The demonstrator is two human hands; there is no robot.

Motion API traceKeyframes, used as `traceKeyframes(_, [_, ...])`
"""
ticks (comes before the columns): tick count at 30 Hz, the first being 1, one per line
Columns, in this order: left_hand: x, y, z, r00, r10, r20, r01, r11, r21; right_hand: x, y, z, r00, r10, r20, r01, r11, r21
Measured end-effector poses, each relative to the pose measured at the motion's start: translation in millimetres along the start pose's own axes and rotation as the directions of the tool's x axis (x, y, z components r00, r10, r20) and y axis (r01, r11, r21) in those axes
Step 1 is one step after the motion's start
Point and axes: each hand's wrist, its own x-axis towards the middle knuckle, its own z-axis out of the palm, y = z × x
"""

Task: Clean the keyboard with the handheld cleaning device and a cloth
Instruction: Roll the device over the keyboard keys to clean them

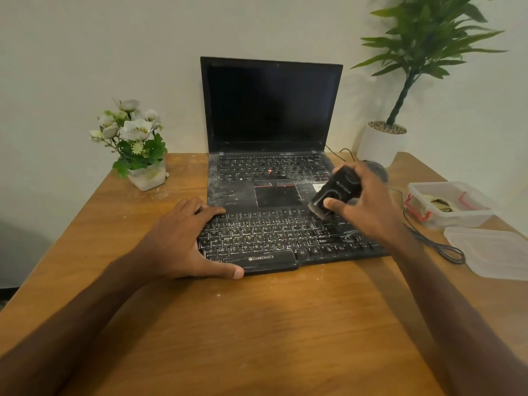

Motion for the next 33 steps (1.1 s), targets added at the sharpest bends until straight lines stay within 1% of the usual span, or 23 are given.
traceKeyframes(1, [0.2, -0.2, 0.3, 1.000, 0.000, 0.001, 0.000, 1.000, 0.002, -1.3, 1.9, 5.1, 0.999, -0.022, 0.034, 0.024, 0.998, -0.059])
traceKeyframes(3, [0.8, -0.2, 0.6, 1.000, -0.001, 0.002, 0.001, 1.000, 0.002, -4.4, 2.6, 16.2, 0.994, -0.069, 0.082, 0.077, 0.991, -0.105])
traceKeyframes(6, [1.3, 0.0, 0.5, 1.000, -0.001, 0.004, 0.001, 1.000, 0.008, -5.2, -2.0, 28.3, 0.982, -0.140, 0.123, 0.156, 0.980, -0.127])
traceKeyframes(8, [1.6, -0.2, 0.5, 1.000, -0.001, 0.007, 0.001, 1.000, 0.011, -4.7, -2.6, 31.1, 0.981, -0.148, 0.129, 0.162, 0.981, -0.108])
traceKeyframes(10, [1.3, -0.3, 0.8, 1.000, 0.000, 0.002, 0.000, 1.000, 0.010, -5.7, -2.2, 28.8, 0.988, -0.109, 0.108, 0.108, 0.994, 0.006])
traceKeyframes(12, [1.1, -0.7, 1.1, 1.000, 0.000, -0.003, 0.000, 1.000, 0.004, -7.0, -3.4, 22.8, 0.997, -0.054, 0.059, 0.042, 0.983, 0.178])
traceKeyframes(13, [1.1, -0.8, 1.2, 1.000, 0.000, -0.003, 0.000, 1.000, 0.003, -7.0, -3.7, 19.0, 0.999, -0.040, 0.025, 0.033, 0.975, 0.220])
traceKeyframes(14, [1.0, -1.1, 1.4, 1.000, 0.000, -0.002, 0.000, 1.000, 0.005, -6.6, -3.2, 15.7, 0.999, -0.038, -0.004, 0.038, 0.976, 0.214])
traceKeyframes(16, [0.9, -1.5, 1.6, 1.000, 0.000, -0.001, 0.000, 1.000, 0.008, -5.2, -1.3, 10.9, 0.998, -0.059, -0.020, 0.061, 0.990, 0.128])
traceKeyframes(18, [1.1, -1.4, 1.5, 1.000, 0.001, 0.002, -0.001, 1.000, 0.004, -4.7, 1.8, 10.0, 0.996, -0.084, 0.009, 0.084, 0.996, 0.023])
traceKeyframes(20, [0.9, -1.8, 1.4, 1.000, 0.006, -0.002, -0.006, 1.000, 0.003, -6.2, 4.3, 12.5, 0.994, -0.099, 0.047, 0.101, 0.994, -0.042])
traceKeyframes(26, [-0.5, -2.0, 0.7, 1.000, 0.016, 0.000, -0.016, 1.000, -0.012, -9.7, 1.8, 25.5, 0.986, -0.144, 0.090, 0.149, 0.988, -0.049])
traceKeyframes(30, [-0.1, -2.1, 0.6, 1.000, 0.013, 0.008, -0.013, 1.000, -0.005, -11.1, -5.0, 35.7, 0.981, -0.164, 0.104, 0.162, 0.986, 0.027])
traceKeyframes(33, [-0.8, -2.7, 1.0, 1.000, 0.017, -0.002, -0.017, 1.000, -0.014, -12.9, -11.3, 46.5, 0.972, -0.199, 0.122, 0.195, 0.980, 0.048])
